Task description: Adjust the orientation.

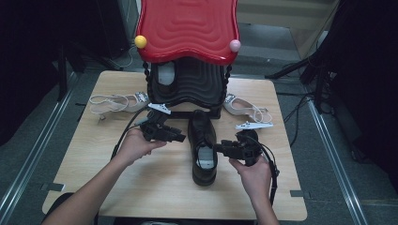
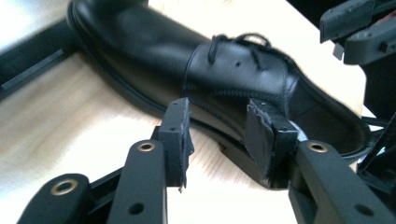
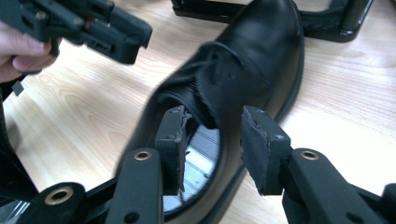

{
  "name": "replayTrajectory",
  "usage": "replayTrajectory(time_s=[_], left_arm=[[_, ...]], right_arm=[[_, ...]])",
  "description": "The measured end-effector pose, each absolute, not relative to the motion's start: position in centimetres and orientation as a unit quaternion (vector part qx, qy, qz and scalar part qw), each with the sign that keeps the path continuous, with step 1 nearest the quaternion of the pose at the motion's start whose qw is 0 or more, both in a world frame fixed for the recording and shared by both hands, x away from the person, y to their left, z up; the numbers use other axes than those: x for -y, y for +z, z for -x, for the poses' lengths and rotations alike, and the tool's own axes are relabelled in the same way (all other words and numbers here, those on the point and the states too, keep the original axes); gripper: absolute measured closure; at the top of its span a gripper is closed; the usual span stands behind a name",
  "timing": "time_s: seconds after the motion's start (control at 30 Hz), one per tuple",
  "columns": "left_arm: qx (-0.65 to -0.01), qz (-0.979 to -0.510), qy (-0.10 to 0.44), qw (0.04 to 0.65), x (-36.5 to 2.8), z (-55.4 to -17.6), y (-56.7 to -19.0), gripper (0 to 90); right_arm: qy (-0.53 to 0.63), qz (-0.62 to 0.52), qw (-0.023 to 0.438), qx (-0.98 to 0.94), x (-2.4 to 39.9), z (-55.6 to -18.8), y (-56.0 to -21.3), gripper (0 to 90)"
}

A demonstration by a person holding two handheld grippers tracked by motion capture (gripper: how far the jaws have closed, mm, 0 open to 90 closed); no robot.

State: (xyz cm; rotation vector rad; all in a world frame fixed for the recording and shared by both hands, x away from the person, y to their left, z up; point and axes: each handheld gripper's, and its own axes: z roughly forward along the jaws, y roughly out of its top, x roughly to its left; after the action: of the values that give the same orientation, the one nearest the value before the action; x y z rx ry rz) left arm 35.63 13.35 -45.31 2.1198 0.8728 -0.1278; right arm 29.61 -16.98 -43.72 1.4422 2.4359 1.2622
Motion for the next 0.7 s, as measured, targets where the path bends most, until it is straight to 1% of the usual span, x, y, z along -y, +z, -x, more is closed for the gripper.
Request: replayTrajectory(time_s=[0.1, 0.23, 0.3, 0.4, 0.57, 0.7], left_arm=[[-0.337, -0.843, -0.047, 0.417, -13.7, -35.9, -43.6, 66.4], [-0.329, -0.842, -0.028, 0.428, -14.2, -36.2, -41.4, 70.6], [-0.327, -0.841, -0.023, 0.431, -14.4, -36.4, -40.5, 71.2], [-0.323, -0.840, -0.022, 0.436, -14.6, -36.8, -39.5, 73.7], [-0.317, -0.838, -0.016, 0.444, -15.4, -37.2, -38.1, 81.2], [-0.317, -0.834, -0.007, 0.451, -16.1, -37.4, -36.7, 84.5]], right_arm=[[0.405, -0.455, 0.013, -0.793, 16.0, -29.3, -43.1, 63.1], [0.386, -0.442, 0.009, -0.810, 14.4, -29.2, -43.1, 63.8], [0.382, -0.440, 0.004, -0.813, 13.7, -29.2, -43.1, 63.9], [0.374, -0.437, -0.008, -0.818, 12.5, -29.1, -43.2, 61.7], [0.361, -0.428, -0.016, -0.828, 11.2, -29.1, -43.7, 61.9], [0.349, -0.427, -0.021, -0.834, 10.4, -29.2, -44.3, 60.8]])
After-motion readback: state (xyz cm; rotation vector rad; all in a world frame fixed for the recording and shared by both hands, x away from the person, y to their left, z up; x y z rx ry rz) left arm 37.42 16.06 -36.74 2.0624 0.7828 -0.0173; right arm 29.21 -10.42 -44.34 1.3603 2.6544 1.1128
